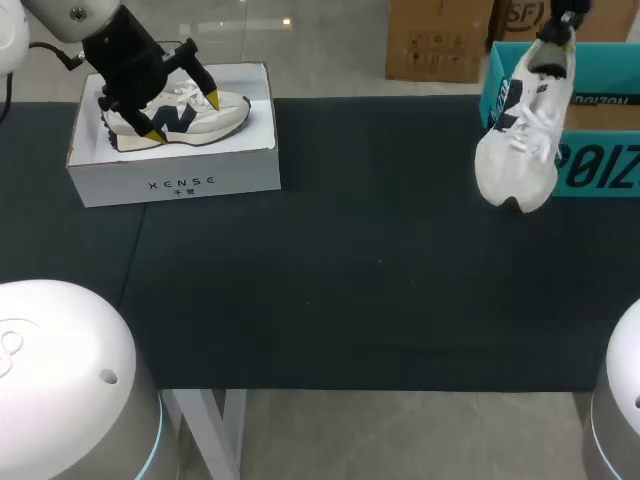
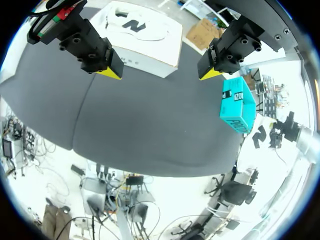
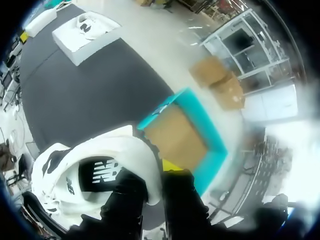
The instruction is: Take the shoe out of the shoebox, open the shoe tongue, remove and reinsert the insole, then place the shoe into the shoebox
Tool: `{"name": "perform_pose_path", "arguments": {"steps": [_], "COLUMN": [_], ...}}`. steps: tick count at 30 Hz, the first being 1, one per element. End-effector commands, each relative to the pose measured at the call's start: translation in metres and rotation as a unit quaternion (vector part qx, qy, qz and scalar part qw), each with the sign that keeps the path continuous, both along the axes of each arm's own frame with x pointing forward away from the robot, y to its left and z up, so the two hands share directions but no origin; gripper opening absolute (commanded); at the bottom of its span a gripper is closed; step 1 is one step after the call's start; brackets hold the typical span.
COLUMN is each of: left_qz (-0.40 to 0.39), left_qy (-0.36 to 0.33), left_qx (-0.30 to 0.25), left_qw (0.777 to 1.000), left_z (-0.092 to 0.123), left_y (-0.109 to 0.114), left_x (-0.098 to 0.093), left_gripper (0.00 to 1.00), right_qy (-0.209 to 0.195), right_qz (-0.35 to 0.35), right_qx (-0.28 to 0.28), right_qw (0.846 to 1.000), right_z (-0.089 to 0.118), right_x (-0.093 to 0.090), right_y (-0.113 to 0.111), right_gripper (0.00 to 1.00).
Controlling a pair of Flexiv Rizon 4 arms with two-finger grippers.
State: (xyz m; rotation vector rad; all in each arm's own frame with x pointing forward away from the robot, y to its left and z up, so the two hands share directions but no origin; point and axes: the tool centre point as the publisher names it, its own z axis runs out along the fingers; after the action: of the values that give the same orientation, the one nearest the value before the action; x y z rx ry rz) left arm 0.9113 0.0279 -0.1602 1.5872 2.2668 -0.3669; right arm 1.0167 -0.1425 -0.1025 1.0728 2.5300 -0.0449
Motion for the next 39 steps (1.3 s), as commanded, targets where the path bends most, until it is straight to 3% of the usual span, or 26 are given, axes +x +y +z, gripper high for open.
{"name": "perform_pose_path", "arguments": {"steps": [1,7,9,12,25,28,39], "left_qz": [0.000,0.000,0.000,0.000,0.000,0.000,0.000], "left_qy": [0.000,0.000,0.000,0.000,0.000,0.000,0.000], "left_qx": [0.002,0.002,0.002,0.002,0.002,0.002,0.002], "left_qw": [1.000,1.000,1.000,1.000,1.000,1.000,1.000], "left_z": [0.000,0.000,0.000,0.000,0.000,0.000,0.000], "left_y": [0.000,0.000,0.000,0.000,0.000,0.000,0.000], "left_x": [0.001,0.001,0.001,0.001,0.001,0.001,0.001], "left_gripper": [1.00,1.00,1.00,1.00,1.00,1.00,1.00], "right_qy": [0.046,0.049,0.050,0.017,0.017,-0.006,-0.015], "right_qz": [-0.161,-0.287,-0.317,-0.372,-0.372,-0.431,-0.544], "right_qx": [-0.005,0.024,0.040,0.054,0.054,0.031,0.072], "right_qw": [0.986,0.956,0.946,0.927,0.927,0.902,0.836], "right_z": [0.020,0.013,0.009,-0.002,-0.002,-0.009,-0.028], "right_x": [0.038,0.069,0.071,0.078,0.078,0.086,0.085], "right_y": [-0.026,-0.077,-0.089,-0.118,-0.118,-0.135,-0.202], "right_gripper": [0.00,0.00,0.00,0.00,0.00,0.00,0.00]}}
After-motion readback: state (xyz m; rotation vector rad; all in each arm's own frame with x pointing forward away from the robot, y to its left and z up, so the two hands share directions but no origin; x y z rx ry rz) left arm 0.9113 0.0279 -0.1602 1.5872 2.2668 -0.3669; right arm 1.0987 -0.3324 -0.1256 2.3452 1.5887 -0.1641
